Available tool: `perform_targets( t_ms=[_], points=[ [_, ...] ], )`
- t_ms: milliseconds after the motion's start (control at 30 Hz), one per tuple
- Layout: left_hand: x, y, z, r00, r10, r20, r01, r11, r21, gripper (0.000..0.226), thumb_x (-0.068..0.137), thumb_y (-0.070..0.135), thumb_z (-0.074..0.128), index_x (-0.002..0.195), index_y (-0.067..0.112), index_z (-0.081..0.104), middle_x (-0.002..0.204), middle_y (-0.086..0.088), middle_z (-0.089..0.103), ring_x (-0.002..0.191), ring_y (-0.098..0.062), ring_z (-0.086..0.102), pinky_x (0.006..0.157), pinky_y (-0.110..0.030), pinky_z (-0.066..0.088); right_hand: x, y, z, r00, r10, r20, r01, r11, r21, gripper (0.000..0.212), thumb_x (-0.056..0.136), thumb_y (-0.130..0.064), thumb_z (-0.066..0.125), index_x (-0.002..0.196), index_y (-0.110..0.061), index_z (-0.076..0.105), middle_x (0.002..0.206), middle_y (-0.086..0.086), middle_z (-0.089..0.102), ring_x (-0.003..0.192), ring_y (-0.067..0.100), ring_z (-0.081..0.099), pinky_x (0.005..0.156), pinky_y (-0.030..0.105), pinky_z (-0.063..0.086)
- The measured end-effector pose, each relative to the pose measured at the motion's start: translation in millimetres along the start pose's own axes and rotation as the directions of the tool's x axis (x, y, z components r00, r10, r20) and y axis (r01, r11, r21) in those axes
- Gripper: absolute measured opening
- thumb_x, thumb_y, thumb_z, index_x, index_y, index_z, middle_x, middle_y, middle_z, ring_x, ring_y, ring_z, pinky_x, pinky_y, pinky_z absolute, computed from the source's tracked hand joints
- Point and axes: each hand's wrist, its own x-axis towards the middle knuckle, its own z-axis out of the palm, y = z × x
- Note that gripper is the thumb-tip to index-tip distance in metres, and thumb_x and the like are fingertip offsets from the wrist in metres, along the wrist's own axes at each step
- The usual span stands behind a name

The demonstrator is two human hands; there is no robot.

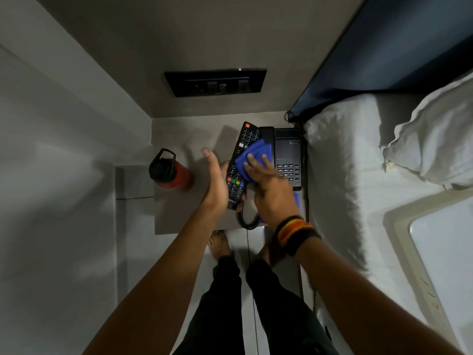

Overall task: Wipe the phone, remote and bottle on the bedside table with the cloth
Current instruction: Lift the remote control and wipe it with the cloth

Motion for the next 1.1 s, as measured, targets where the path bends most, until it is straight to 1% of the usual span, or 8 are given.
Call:
perform_targets(
  t_ms=[67, 133, 300, 433, 633, 767, 900, 1100],
  points=[
    [-0.4, 2.7, -3.6, 0.997, -0.024, -0.072, 0.022, 0.999, -0.027, 0.117, 0.083, 0.094, 0.004, 0.163, 0.016, 0.038, 0.161, -0.02, 0.049, 0.146, -0.038, 0.052, 0.121, -0.052, 0.042, -25.2, -11.1, 16.3, 0.995, -0.062, 0.076, 0.068, 0.994, -0.081, 0.057, 0.089, -0.002, 0.037, 0.143, -0.016, 0.049, 0.156, -0.002, 0.041, 0.151, 0.026, 0.019, 0.121, 0.044, 0.027],
    [-1.3, -2.8, -11.1, 0.996, -0.044, -0.077, 0.045, 0.999, 0.01, 0.133, 0.071, 0.104, 0.01, 0.164, 0.012, 0.037, 0.164, -0.016, 0.048, 0.148, -0.032, 0.051, 0.127, -0.049, 0.036, -50.2, -22.2, 19.2, 0.981, -0.113, 0.155, 0.132, 0.984, -0.118, 0.059, 0.086, -0.018, 0.029, 0.141, -0.013, 0.051, 0.154, 0.002, 0.044, 0.149, 0.031, 0.023, 0.12, 0.047, 0.026],
    [-3.3, -15.1, -17.0, 0.995, 0.007, -0.096, -0.002, 0.998, 0.059, 0.104, 0.098, 0.074, -0.01, 0.133, 0.014, 0.067, 0.12, -0.011, 0.078, 0.11, -0.019, 0.077, 0.104, -0.036, 0.06, -69.0, -19.0, 6.1, 0.953, -0.191, 0.234, 0.204, 0.978, -0.034, 0.061, 0.082, -0.024, 0.024, 0.128, -0.013, 0.064, 0.141, 0.004, 0.059, 0.144, 0.024, 0.028, 0.118, 0.051, 0.021],
    [-0.5, -11.6, -9.9, 1.0, -0.004, -0.029, 0.003, 1.0, -0.031, 0.105, 0.095, 0.076, -0.014, 0.119, 0.018, 0.071, 0.106, -0.016, 0.074, 0.082, -0.025, 0.071, 0.07, -0.036, 0.058, -18.1, -1.6, -16.3, 0.986, 0.039, -0.16, -0.025, 0.996, 0.088, 0.053, 0.084, 0.012, 0.046, 0.129, -0.011, 0.063, 0.145, 0.003, 0.055, 0.146, 0.024, 0.033, 0.12, 0.042, 0.028],
    [8.9, -7.0, -9.3, 0.991, -0.064, -0.114, 0.052, 0.993, -0.102, 0.103, 0.096, 0.08, -0.002, 0.161, 0.012, 0.041, 0.163, -0.016, 0.049, 0.15, -0.035, 0.048, 0.126, -0.054, 0.035, -21.0, -15.9, 21.2, 0.976, -0.14, 0.166, 0.162, 0.978, -0.128, 0.065, 0.086, 0.002, 0.038, 0.147, -0.021, 0.043, 0.158, -0.001, 0.038, 0.152, 0.027, 0.014, 0.118, 0.049, 0.029],
    [28.6, -30.3, -26.9, 0.99, -0.101, -0.095, 0.101, 0.995, -0.012, 0.092, 0.103, 0.074, 0.013, 0.14, 0.005, 0.061, 0.118, -0.014, 0.075, 0.103, -0.026, 0.075, 0.088, -0.035, 0.061, -59.1, -7.0, 29.6, 0.908, -0.28, 0.312, 0.353, 0.912, -0.209, 0.049, 0.085, -0.01, 0.05, 0.133, -0.016, 0.06, 0.145, 0.003, 0.056, 0.146, 0.031, 0.032, 0.114, 0.042, 0.024],
    [55.2, -51.9, -41.4, 0.981, -0.099, -0.169, 0.139, 0.959, 0.246, 0.044, 0.11, 0.036, 0.051, 0.127, -0.001, 0.066, 0.087, -0.011, 0.074, 0.06, -0.019, 0.066, 0.045, -0.021, 0.053, -68.3, 23.7, 22.6, 0.96, 0.013, 0.28, 0.002, 0.999, -0.054, 0.06, 0.087, 0.009, 0.05, 0.141, -0.018, 0.05, 0.156, -0.003, 0.04, 0.15, 0.016, 0.022, 0.115, 0.022, 0.01],
    [87.3, -81.5, -59.9, 0.947, 0.006, -0.321, 0.154, 0.869, 0.47, 0.036, 0.097, 0.028, 0.074, 0.121, 0.001, 0.073, 0.113, -0.022, 0.078, 0.103, -0.038, 0.075, 0.083, -0.036, 0.058, -76.2, 56.1, 17.9, 0.975, 0.119, 0.188, -0.127, 0.992, 0.028, 0.061, 0.082, 0.016, 0.05, 0.133, -0.014, 0.06, 0.146, 0.002, 0.054, 0.142, 0.022, 0.04, 0.12, 0.044, 0.03]
  ],
)
